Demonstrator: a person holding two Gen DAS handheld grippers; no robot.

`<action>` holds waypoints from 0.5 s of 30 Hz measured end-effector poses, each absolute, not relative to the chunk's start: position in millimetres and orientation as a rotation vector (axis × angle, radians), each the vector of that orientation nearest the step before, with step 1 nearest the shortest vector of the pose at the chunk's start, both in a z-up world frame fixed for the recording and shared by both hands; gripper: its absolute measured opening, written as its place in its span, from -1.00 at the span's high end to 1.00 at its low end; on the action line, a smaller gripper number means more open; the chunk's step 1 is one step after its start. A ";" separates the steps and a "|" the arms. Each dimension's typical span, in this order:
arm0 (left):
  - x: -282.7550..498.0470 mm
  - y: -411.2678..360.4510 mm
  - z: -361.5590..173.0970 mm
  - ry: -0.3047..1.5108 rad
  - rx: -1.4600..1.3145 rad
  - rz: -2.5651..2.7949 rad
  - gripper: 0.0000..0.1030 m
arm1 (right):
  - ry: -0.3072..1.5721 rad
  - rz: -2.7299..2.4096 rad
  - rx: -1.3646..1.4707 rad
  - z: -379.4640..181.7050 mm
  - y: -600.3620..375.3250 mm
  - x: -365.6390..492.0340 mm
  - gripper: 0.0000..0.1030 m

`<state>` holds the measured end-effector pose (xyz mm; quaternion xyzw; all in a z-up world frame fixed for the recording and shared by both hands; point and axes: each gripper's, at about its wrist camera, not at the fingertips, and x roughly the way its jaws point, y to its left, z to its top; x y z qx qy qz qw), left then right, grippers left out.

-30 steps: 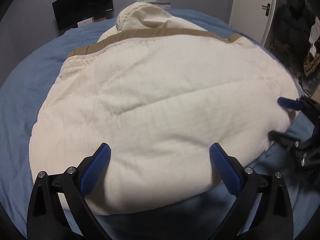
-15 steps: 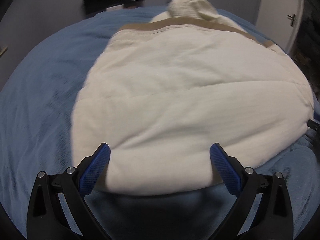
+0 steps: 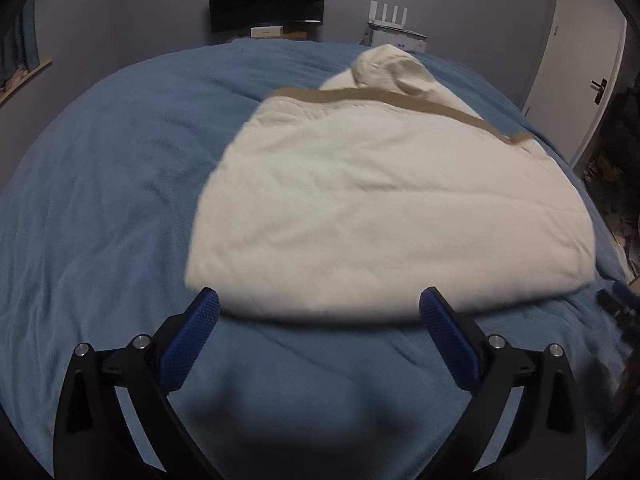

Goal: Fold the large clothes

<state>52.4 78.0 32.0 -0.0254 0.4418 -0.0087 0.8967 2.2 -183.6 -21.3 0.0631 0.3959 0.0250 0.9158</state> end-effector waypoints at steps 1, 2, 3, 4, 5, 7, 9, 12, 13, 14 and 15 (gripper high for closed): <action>45.6 73.4 31.5 0.919 -0.059 -0.025 -0.87 | 0.818 0.064 0.119 -23.9 -171.8 -6.4 -0.75; 35.9 67.1 30.2 0.924 -0.064 -0.034 -0.87 | 0.814 0.076 0.110 -26.4 -161.3 -14.9 -0.75; 26.3 61.1 27.9 0.929 -0.064 -0.038 -0.87 | 0.810 0.081 0.104 -27.4 -154.9 -18.7 -0.75; 18.6 56.3 25.6 0.926 -0.061 -0.041 -0.87 | 0.803 0.081 0.097 -29.0 -147.9 -24.6 -0.75; 14.7 52.9 23.0 0.922 -0.057 -0.042 -0.87 | 0.797 0.078 0.095 -30.9 -142.7 -29.6 -0.75; 0.2 47.5 18.5 0.907 -0.047 -0.027 -0.87 | 0.787 0.069 0.092 -32.9 -137.3 -36.4 -0.75; -15.9 42.5 13.7 0.888 -0.034 -0.034 -0.87 | 0.769 0.059 0.088 -33.4 -133.9 -44.4 -0.75; -36.8 35.2 4.6 0.867 -0.003 -0.050 -0.87 | 0.744 0.027 0.111 -33.2 -137.9 -58.8 -0.76; -40.8 32.9 1.7 0.865 0.000 -0.059 -0.87 | 0.738 0.017 0.116 -34.3 -139.4 -64.2 -0.76; -42.4 30.2 -0.8 0.861 0.009 -0.071 -0.87 | 0.731 0.006 0.111 -35.1 -141.9 -67.9 -0.79; -41.8 26.6 -2.3 0.849 0.028 -0.076 -0.87 | 0.723 -0.002 0.099 -37.2 -141.2 -71.4 -0.81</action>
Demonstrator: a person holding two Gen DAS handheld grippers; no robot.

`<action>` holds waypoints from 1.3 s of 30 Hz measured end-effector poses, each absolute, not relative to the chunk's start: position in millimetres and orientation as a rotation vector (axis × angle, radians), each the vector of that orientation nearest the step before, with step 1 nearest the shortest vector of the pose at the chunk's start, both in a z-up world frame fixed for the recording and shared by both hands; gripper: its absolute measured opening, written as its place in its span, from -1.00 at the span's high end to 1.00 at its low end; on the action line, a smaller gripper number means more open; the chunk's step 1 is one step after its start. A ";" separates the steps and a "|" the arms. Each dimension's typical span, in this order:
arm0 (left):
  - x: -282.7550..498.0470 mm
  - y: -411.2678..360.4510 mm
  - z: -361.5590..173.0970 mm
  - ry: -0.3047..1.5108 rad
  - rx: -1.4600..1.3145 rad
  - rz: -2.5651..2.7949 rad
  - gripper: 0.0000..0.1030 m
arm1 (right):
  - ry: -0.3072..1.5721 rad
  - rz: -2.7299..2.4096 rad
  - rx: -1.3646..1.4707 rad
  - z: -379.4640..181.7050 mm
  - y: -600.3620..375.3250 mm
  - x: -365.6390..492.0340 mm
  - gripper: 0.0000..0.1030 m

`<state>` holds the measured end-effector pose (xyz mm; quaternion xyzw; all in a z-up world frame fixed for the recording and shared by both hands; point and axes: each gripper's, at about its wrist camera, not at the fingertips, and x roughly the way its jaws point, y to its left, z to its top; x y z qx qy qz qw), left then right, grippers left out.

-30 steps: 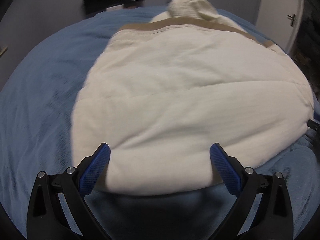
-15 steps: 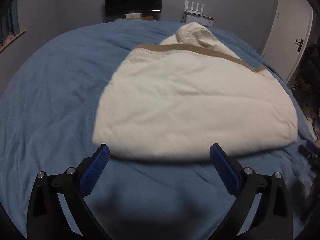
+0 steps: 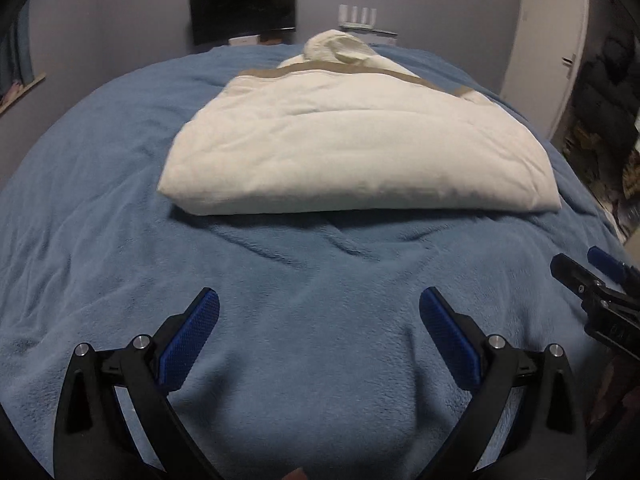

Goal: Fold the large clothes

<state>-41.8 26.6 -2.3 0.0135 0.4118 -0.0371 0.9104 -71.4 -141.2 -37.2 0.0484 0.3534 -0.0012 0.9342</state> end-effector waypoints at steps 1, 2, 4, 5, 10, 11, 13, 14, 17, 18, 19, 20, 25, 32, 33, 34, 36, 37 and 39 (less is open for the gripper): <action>-41.6 24.2 -2.4 0.834 0.043 -0.077 -0.87 | 0.710 -0.009 0.073 -39.8 -138.6 -73.2 -0.82; -40.0 21.9 -3.6 0.821 0.052 -0.078 -0.87 | 0.703 -0.009 0.050 -42.4 -135.8 -74.2 -0.82; -37.7 19.5 -7.3 0.816 0.042 -0.084 -0.87 | 0.692 -0.013 0.021 -47.3 -132.0 -72.7 -0.82; -36.9 18.5 -9.0 0.810 0.039 -0.093 -0.87 | 0.685 -0.018 0.006 -49.7 -129.3 -71.0 -0.82; -36.2 11.4 -12.3 0.793 0.079 -0.112 -0.87 | 0.687 -0.013 -0.035 -58.0 -120.4 -64.7 -0.82; -37.3 11.1 -11.3 0.786 0.079 -0.114 -0.87 | 0.680 -0.012 -0.041 -57.6 -119.4 -65.8 -0.82; -38.0 12.8 -10.7 0.784 0.073 -0.117 -0.87 | 0.670 -0.006 -0.043 -56.4 -118.9 -67.4 -0.82; -37.6 13.5 -10.9 0.785 0.069 -0.114 -0.87 | 0.669 -0.005 -0.040 -56.4 -119.1 -67.5 -0.82; -37.0 14.5 -11.6 0.789 0.063 -0.113 -0.87 | 0.674 -0.008 -0.012 -57.1 -123.8 -66.5 -0.82; -37.0 14.4 -11.8 0.790 0.065 -0.114 -0.87 | 0.675 -0.009 -0.005 -57.3 -124.6 -66.4 -0.82; -36.9 14.1 -11.9 0.790 0.067 -0.114 -0.87 | 0.679 -0.011 0.002 -57.6 -125.8 -65.9 -0.82; -37.1 13.9 -11.9 0.790 0.068 -0.113 -0.87 | 0.680 -0.012 0.009 -57.6 -126.7 -65.6 -0.82; -36.6 13.6 -12.6 0.791 0.070 -0.116 -0.87 | 0.682 -0.011 0.014 -57.4 -128.4 -65.2 -0.82; -36.7 14.4 -12.9 0.792 0.068 -0.115 -0.87 | 0.683 -0.011 0.012 -57.5 -127.5 -64.9 -0.82; -36.7 14.5 -13.0 0.792 0.069 -0.115 -0.87 | 0.683 -0.011 0.012 -57.4 -127.6 -64.9 -0.82; -36.7 14.5 -13.1 0.792 0.069 -0.116 -0.87 | 0.683 -0.010 0.011 -57.5 -127.5 -64.7 -0.82; -36.7 14.1 -13.2 0.792 0.069 -0.115 -0.87 | 0.685 -0.011 0.009 -57.9 -126.7 -64.7 -0.82; -36.7 14.0 -13.2 0.793 0.068 -0.116 -0.87 | 0.684 -0.011 0.008 -58.0 -126.5 -64.7 -0.82; -36.6 14.3 -13.3 0.793 0.069 -0.116 -0.87 | 0.685 -0.011 0.007 -58.2 -126.2 -64.6 -0.82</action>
